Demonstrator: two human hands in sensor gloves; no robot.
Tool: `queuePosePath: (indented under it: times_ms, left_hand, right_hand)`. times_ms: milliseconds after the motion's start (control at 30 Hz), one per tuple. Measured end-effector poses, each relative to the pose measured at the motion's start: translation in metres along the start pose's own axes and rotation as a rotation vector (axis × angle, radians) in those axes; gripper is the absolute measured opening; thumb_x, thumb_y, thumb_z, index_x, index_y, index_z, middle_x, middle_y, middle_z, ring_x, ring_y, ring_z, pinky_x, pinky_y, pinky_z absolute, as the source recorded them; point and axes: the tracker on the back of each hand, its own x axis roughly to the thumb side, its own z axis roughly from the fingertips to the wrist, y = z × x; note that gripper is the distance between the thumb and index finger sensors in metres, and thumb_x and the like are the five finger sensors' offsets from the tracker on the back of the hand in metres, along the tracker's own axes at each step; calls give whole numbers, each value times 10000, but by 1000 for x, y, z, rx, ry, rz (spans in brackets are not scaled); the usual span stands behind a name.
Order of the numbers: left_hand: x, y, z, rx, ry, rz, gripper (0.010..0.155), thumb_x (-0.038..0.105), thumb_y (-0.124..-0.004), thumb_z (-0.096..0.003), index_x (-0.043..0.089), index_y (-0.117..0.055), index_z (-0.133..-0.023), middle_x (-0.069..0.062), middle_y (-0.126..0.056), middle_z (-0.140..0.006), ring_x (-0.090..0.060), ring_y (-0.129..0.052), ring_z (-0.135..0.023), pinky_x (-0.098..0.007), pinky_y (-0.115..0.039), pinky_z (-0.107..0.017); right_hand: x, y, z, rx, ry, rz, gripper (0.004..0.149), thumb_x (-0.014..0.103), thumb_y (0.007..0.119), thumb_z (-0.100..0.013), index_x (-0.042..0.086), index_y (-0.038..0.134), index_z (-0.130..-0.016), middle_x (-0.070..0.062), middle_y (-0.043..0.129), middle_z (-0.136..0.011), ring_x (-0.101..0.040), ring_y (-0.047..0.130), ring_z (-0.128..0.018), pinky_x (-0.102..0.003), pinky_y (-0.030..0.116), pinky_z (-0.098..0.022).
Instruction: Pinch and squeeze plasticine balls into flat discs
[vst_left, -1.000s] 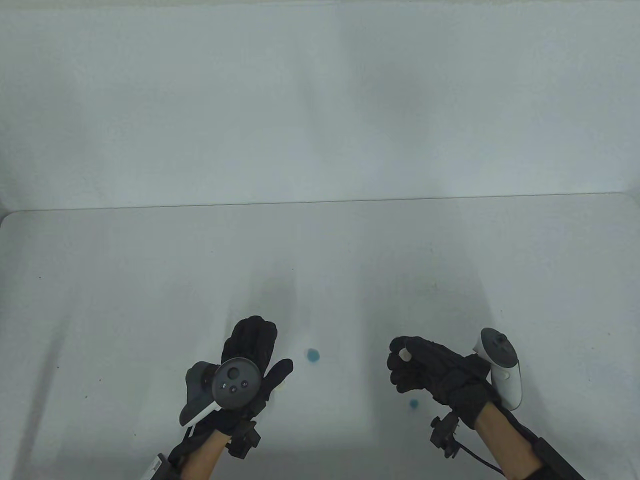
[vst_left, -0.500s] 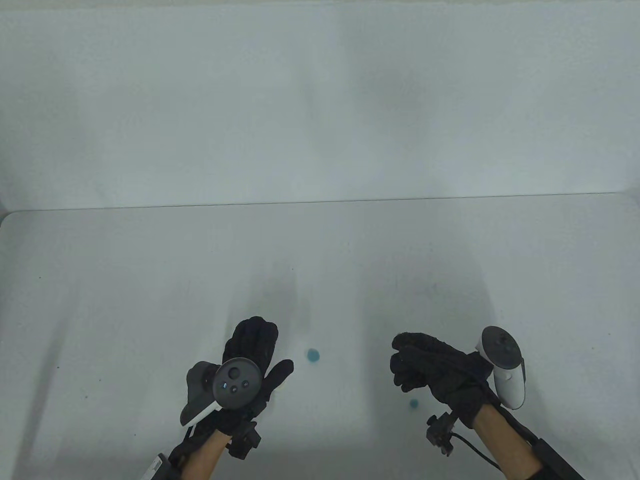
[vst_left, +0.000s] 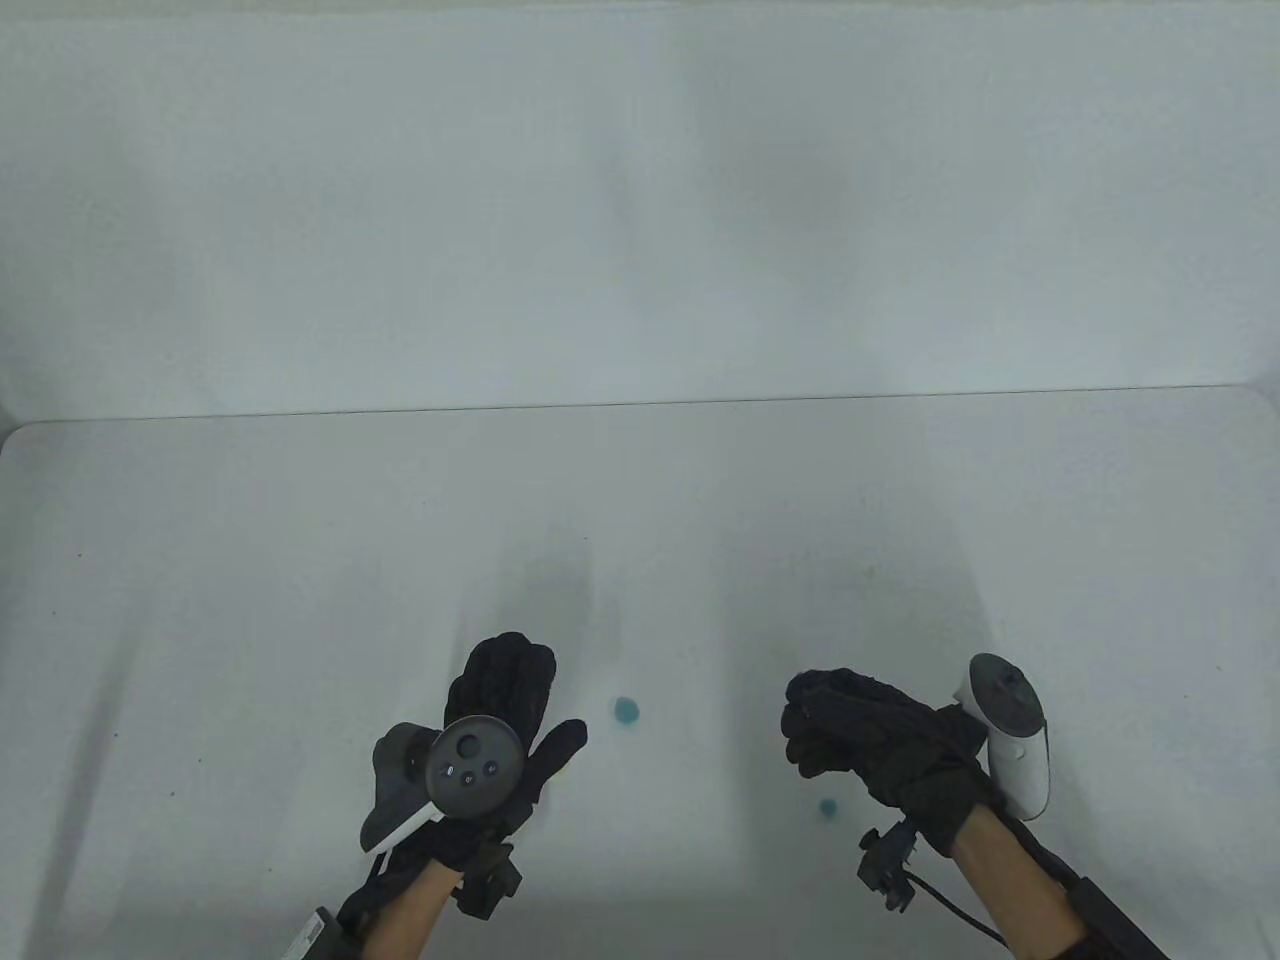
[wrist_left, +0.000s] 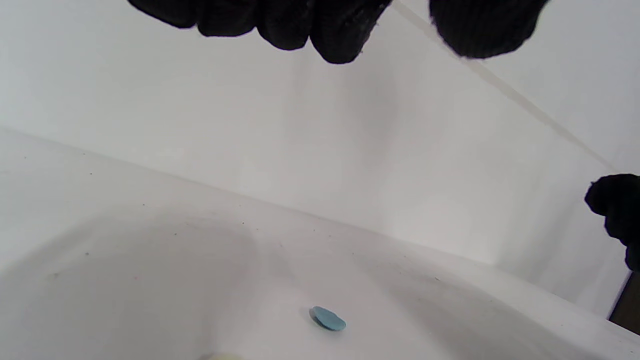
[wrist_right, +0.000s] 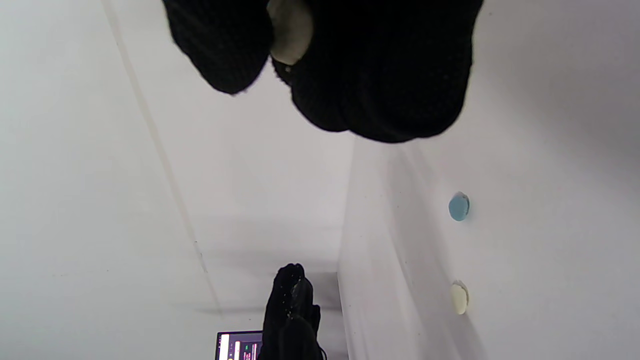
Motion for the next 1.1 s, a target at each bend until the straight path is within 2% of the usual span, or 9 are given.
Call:
queuePosePath:
  times_ms: [67,300,467,533,600,633,733,933,1100]
  left_hand:
    - [0,0,0,2,0,3,773,486,-638,-551,16,-465,-1139,-301,-383,-1161,-576,-400,-1054,-647,-442,-725]
    - [0,2,1,16,-9,8,772,487,-638,-551,17,-467,-1139,-299,-382,-1161,-575,-399,-1054,-646,-441,-726]
    - [-1,0,1,12,-4,9,770,486,-639,-551,20,-465,-1138,-299,-380,-1161,-573,-394,-1056,-647,-434,-726]
    - [-1,0,1,8,0,6,775,486,-642,-550,14,-465,-1139,-300,-377,-1161,-575,-391,-1056,-647,-434,-724]
    - [-1,0,1,6,2,5,772,479,-655,-548,21,-462,-1138,-296,-376,-1162,-573,-392,-1056,-646,-433,-726]
    - [-1,-1,1,5,3,3,774,478,-658,-547,19,-463,-1139,-296,-375,-1162,-572,-389,-1057,-646,-432,-726]
    - [-2,-2,1,1,6,0,773,483,-652,-548,23,-459,-1139,-296,-373,-1162,-574,-386,-1056,-645,-431,-726]
    - [-2,0,1,14,11,-6,777,486,-646,-549,19,-456,-1141,-296,-370,-1163,-572,-382,-1058,-646,-427,-727]
    - [-3,-1,1,12,9,-5,774,482,-649,-549,20,-457,-1140,-296,-370,-1163,-572,-384,-1057,-645,-427,-727]
  right_hand:
    - [2,1,0,13,-8,18,416,354,810,-540,97,787,-867,-79,965,-715,-238,1034,-548,-282,978,-388]
    - [4,1,0,-44,-18,123,398,384,825,-520,92,830,-791,-40,995,-596,-169,1058,-434,-234,992,-284]
    - [-3,0,-1,-47,25,123,377,365,787,-550,139,784,-851,-60,946,-707,-227,1007,-559,-288,961,-393]
    - [-6,0,-2,-15,38,83,419,376,757,-575,102,749,-892,-107,910,-764,-279,975,-608,-330,939,-436]
    - [-8,2,-2,59,29,8,619,540,670,-589,40,701,-952,-173,871,-817,-333,942,-647,-369,916,-467]
    - [-8,3,-2,73,35,-29,660,566,663,-583,25,692,-961,-191,862,-826,-349,934,-652,-382,909,-472]
    - [-6,5,-1,60,18,-17,702,606,645,-571,23,705,-957,-188,880,-815,-338,952,-632,-362,923,-453]
    - [-2,-3,2,-70,7,-21,438,455,728,-568,110,814,-824,-62,975,-651,-194,1035,-473,-241,976,-315]
    - [4,-4,5,-135,-17,61,398,437,764,-544,113,864,-752,-39,999,-549,-148,1047,-379,-209,978,-231]
